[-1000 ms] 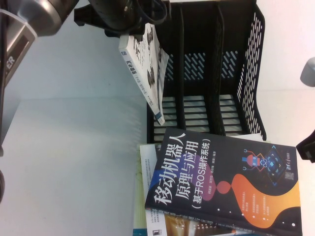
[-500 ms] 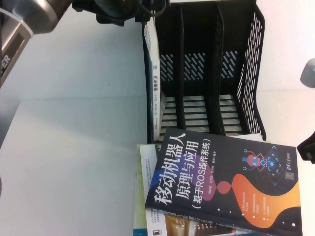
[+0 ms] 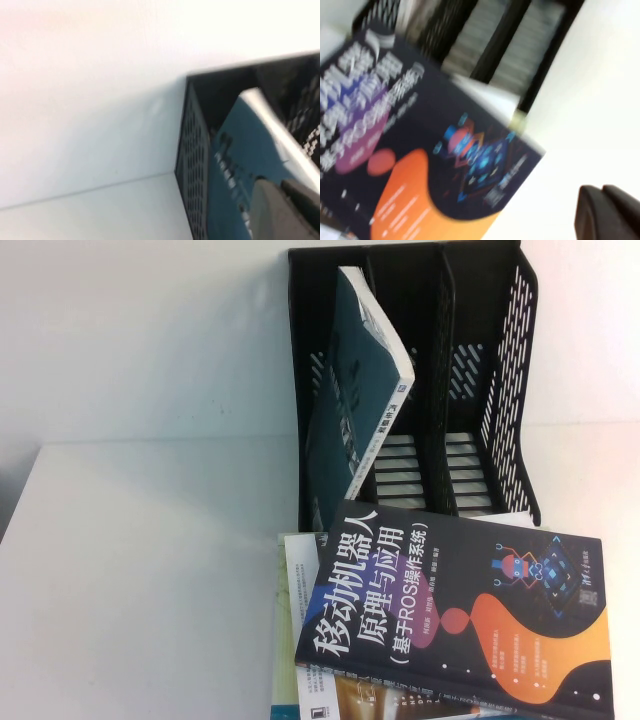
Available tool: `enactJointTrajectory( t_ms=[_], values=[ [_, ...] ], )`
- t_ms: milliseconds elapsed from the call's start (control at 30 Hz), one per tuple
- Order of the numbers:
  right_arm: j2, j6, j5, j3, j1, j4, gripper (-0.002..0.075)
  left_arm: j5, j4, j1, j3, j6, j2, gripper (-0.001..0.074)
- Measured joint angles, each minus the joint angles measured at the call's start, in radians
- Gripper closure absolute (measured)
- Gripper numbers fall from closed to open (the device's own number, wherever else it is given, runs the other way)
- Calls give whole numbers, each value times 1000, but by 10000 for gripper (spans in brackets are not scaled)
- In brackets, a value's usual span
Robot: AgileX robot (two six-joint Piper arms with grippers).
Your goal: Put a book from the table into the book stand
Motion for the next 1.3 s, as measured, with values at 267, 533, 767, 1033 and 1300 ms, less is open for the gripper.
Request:
enactJointTrajectory(
  t_ms=[267, 533, 767, 1033, 1300],
  values=[
    [-343, 52, -106, 134, 0, -87, 729, -163, -36, 0, 474, 18, -392, 736],
    [-674, 165, -200, 460, 0, -98, 729, -617, -202, 0, 1315, 18, -912, 736],
    [-812, 210, -241, 641, 0, -99, 729, -766, -244, 0, 1693, 25, -1245, 737],
    [-819, 210, -198, 729, 0, -99, 729, -772, -244, 0, 1753, 40, -1373, 737],
    [-821, 212, -198, 733, 0, -99, 729, -734, -220, 0, 1753, 44, -1375, 737]
  ],
)
